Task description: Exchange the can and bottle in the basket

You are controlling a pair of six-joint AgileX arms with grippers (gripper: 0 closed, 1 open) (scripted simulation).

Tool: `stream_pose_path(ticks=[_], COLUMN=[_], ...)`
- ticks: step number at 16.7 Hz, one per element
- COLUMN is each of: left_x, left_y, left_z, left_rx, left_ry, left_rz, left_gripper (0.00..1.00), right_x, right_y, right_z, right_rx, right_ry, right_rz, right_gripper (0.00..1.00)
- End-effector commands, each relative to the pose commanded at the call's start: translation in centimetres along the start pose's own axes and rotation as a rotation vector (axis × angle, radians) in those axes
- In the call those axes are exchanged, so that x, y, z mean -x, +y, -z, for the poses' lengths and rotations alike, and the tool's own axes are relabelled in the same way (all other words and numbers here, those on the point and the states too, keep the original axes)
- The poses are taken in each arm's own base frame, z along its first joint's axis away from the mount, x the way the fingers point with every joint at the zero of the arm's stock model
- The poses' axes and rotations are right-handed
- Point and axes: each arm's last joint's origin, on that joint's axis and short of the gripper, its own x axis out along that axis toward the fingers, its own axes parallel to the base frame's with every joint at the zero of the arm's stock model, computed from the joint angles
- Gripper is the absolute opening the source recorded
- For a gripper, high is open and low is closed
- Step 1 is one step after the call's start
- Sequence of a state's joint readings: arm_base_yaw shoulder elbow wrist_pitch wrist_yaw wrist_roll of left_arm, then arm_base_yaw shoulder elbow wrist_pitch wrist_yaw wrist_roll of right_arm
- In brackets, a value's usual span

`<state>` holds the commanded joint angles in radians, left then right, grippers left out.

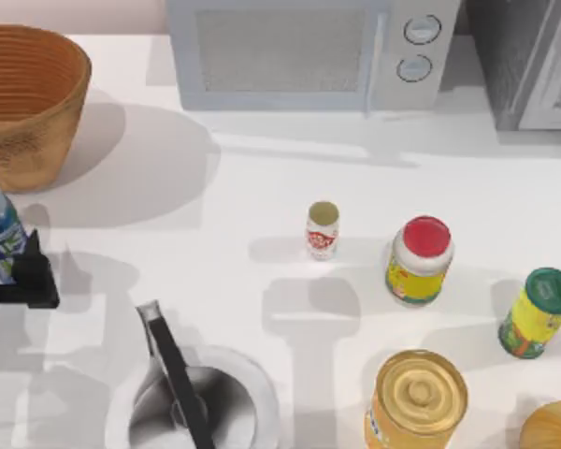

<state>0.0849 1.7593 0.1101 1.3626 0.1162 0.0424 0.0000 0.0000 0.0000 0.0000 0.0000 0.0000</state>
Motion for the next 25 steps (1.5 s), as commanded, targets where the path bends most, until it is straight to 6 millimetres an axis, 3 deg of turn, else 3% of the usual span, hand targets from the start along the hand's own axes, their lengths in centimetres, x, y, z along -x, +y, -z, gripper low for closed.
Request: stream_pose_path(ticks=[6, 10, 23, 25], left_x=[-4.3, -4.5, -4.5, -4.5], left_y=[0.0, 0.0, 0.0, 0.0], left_z=[0.1, 0.1, 0.1, 0.1], left_rx=[0.000, 0.000, 0.000, 0.000], left_ry=[0.001, 0.000, 0.000, 0.000], left_rz=[0.000, 0.000, 0.000, 0.000], left_gripper=[1.00, 1.00, 0.02, 0.00], right_x=[0.0, 0.0, 0.0, 0.0], right_y=[0.0, 0.0, 0.0, 0.0], right_z=[0.0, 0.0, 0.0, 0.0], right_rx=[0.000, 0.000, 0.000, 0.000], right_ry=[0.000, 0.000, 0.000, 0.000], right_rz=[0.000, 0.000, 0.000, 0.000], right_gripper=[1.00, 1.00, 1.00, 1.00])
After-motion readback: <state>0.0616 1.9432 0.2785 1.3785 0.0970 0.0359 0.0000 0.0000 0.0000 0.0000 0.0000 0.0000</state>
